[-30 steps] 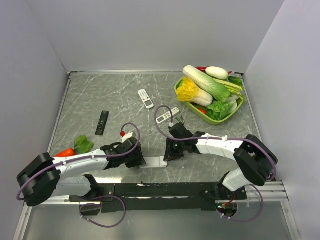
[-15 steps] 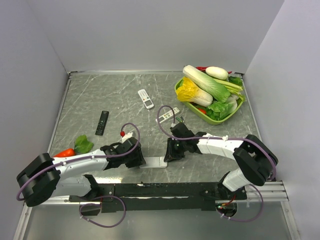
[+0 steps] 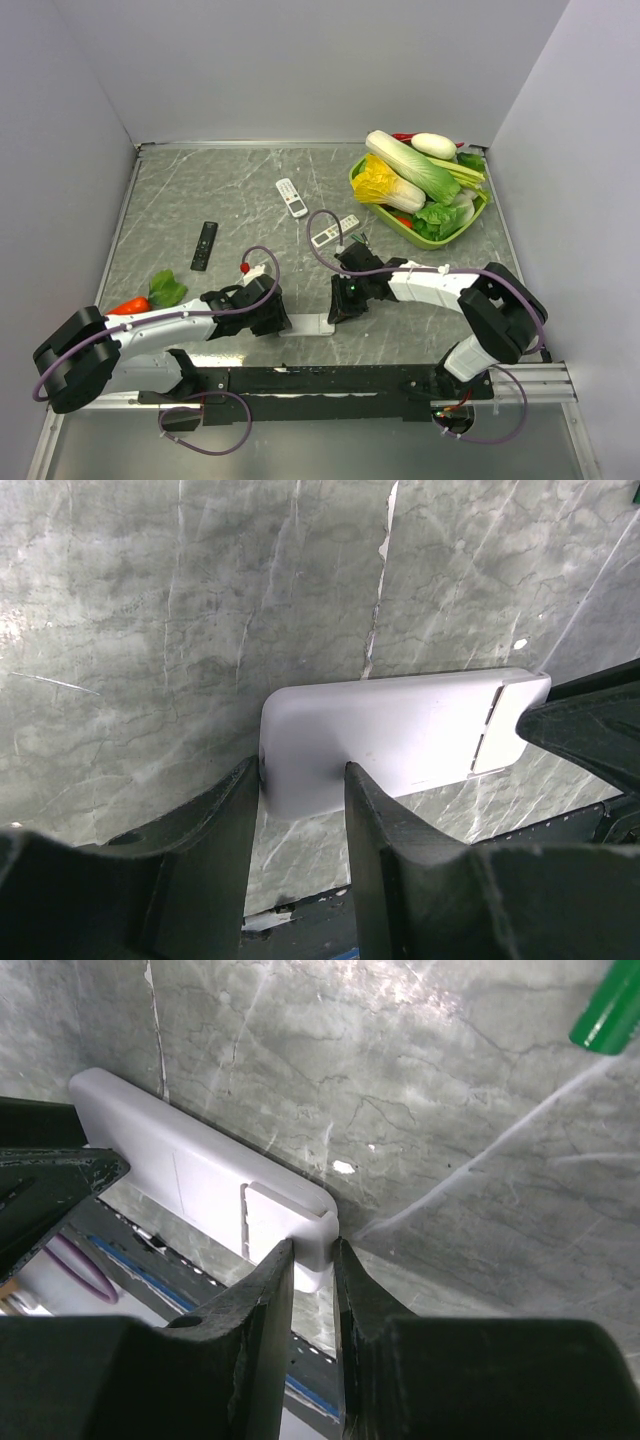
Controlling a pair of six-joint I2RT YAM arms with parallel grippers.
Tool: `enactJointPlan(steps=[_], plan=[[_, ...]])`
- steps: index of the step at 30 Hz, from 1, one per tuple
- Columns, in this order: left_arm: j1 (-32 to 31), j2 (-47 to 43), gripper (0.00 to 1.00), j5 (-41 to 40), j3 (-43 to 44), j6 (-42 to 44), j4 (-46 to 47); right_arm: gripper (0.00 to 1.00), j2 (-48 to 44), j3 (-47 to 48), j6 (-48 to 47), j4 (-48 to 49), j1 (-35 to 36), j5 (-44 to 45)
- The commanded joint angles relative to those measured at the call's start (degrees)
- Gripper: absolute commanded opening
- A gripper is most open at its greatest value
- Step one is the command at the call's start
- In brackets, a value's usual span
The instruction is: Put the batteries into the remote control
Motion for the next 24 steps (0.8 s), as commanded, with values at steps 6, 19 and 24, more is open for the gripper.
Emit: enactJointPlan(steps=[6,19,24], plan=[[-0.71,0.77,0.43,1.23,-1.60,-0.81,-0.32,0.20,4.49,1.37,-4.62,-5.76,1.34,-1.11],[-0.71,0.85,0.45,0.97,-1.51,-0.81,-0.58,0.20,2.48,3.04,-6.73,-10.59,-0.06,0.65],[-0.71,1.29,0.47,1.32,-1.42,-0.64,-0.32,0.19,1.77,3.92,-6.03,-10.16,-0.06,-1.81]])
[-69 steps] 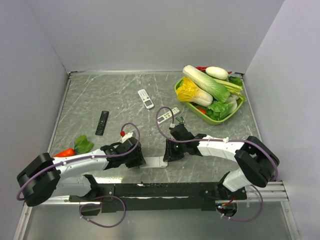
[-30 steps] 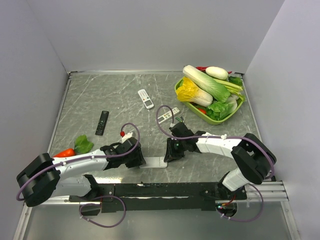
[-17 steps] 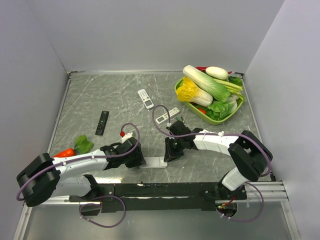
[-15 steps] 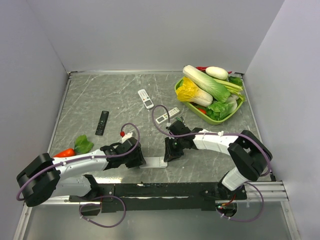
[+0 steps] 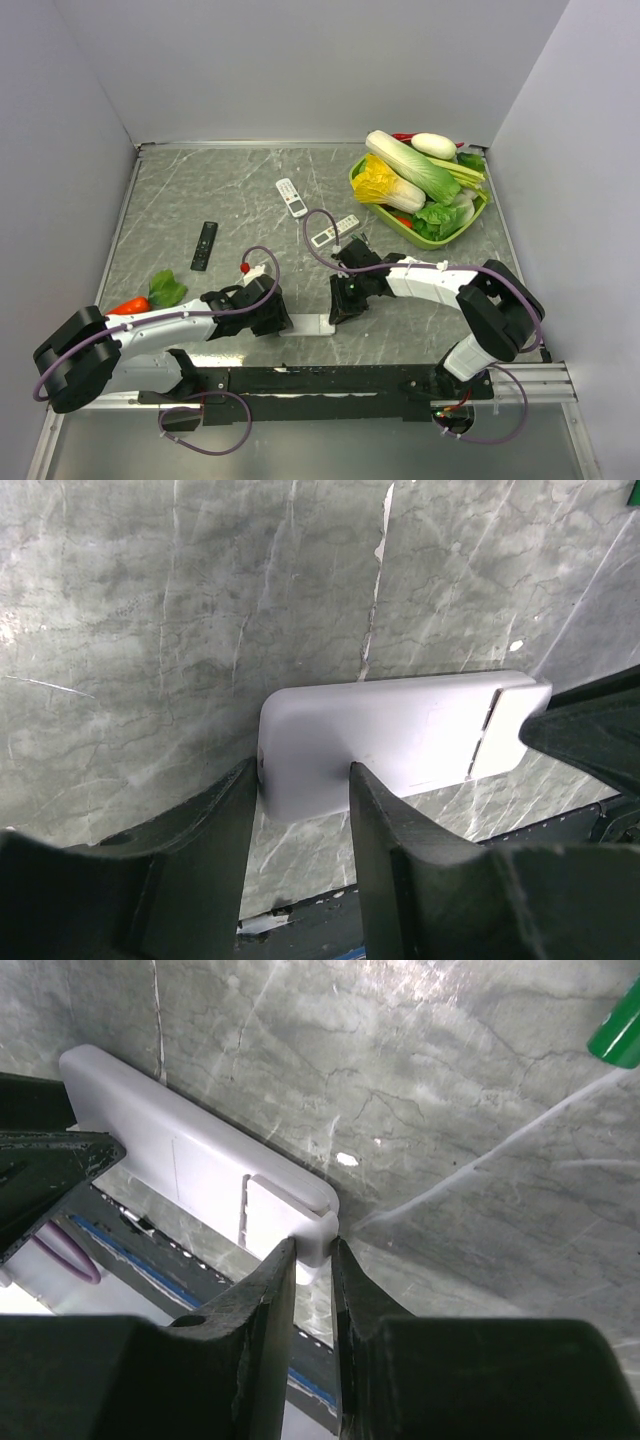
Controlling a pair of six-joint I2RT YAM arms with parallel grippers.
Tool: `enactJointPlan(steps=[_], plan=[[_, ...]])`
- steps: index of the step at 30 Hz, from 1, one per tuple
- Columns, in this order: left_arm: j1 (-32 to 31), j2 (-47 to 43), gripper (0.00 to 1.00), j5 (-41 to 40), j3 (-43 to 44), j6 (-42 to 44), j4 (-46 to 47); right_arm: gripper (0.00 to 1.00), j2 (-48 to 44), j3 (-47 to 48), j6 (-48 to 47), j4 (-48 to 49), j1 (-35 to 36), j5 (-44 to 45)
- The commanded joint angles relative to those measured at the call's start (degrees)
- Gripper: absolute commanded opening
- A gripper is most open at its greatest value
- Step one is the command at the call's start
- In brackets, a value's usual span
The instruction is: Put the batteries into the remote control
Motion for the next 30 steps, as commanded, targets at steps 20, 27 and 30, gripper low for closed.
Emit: enactJointPlan(steps=[20,27,30], plan=[[-0.71,1.23,0.47,2.53,-1.64,-0.05,0.85,0.19,4.61,0.86,1.02,-0.32,2.72,-1.84],[-0.63,0.79,0.45,3.58,-1.91,-0.22,1.99,0.17,5.93,1.92,4.44,3.72,5.01,-4.29],[-0.80,0.79,0.45,4.63,-1.99,-0.13,3.22,0.16,5.84,2.01,6.38,6.18,5.71,-5.18]])
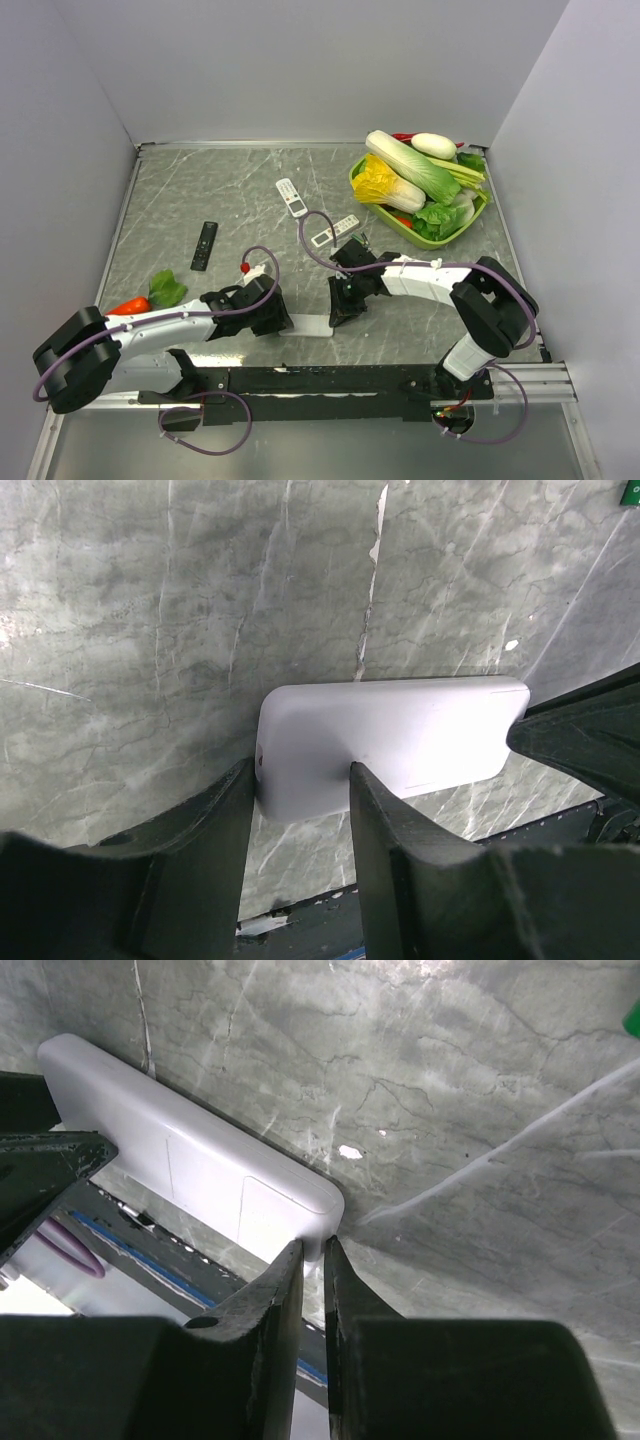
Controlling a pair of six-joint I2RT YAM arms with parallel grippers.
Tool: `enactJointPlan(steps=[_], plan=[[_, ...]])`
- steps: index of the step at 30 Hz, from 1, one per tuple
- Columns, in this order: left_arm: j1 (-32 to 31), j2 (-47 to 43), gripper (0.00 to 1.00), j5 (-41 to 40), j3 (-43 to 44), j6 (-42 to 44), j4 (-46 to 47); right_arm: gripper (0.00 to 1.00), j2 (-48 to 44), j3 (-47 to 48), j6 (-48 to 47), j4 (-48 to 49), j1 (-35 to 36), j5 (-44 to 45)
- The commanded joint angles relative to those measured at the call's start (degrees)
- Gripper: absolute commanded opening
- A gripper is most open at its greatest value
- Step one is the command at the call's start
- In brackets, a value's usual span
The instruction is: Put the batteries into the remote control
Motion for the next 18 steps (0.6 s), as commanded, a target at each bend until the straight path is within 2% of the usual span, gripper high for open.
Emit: enactJointPlan(steps=[1,8,13,16,17,18], plan=[[-0.71,0.77,0.45,4.66,-1.67,-0.46,2.87,0.15,3.46,0.74,4.61,8.48,4.77,-4.33],[-0.89,-1.07,0.46,4.05,-2.37,-1.52,4.20,0.15,1.80,1.53,6.38,12.62,5.65,-2.84],[1.39,-2.40,0.57,-2.27,-0.79,0.67,-1.59,0.20,-3.74,2.15,1.55,8.50,5.48,3.75],[5.34,-3.54,0.64,-3.33,0.79,3.48,-3.79,0.37,-7.60,2.94,-3.81,5.69,5.48,7.52],[6.22,-4.50,0.71,-4.12,1.92,4.10,-4.33,0.46,-8.57,2.94,-6.61,4.80,5.57,8.49],[7.71,-5.20,0.75,-4.82,2.46,5.24,-4.94,0.50,-10.84,2.94,-7.94,4.44,5.48,9.46]])
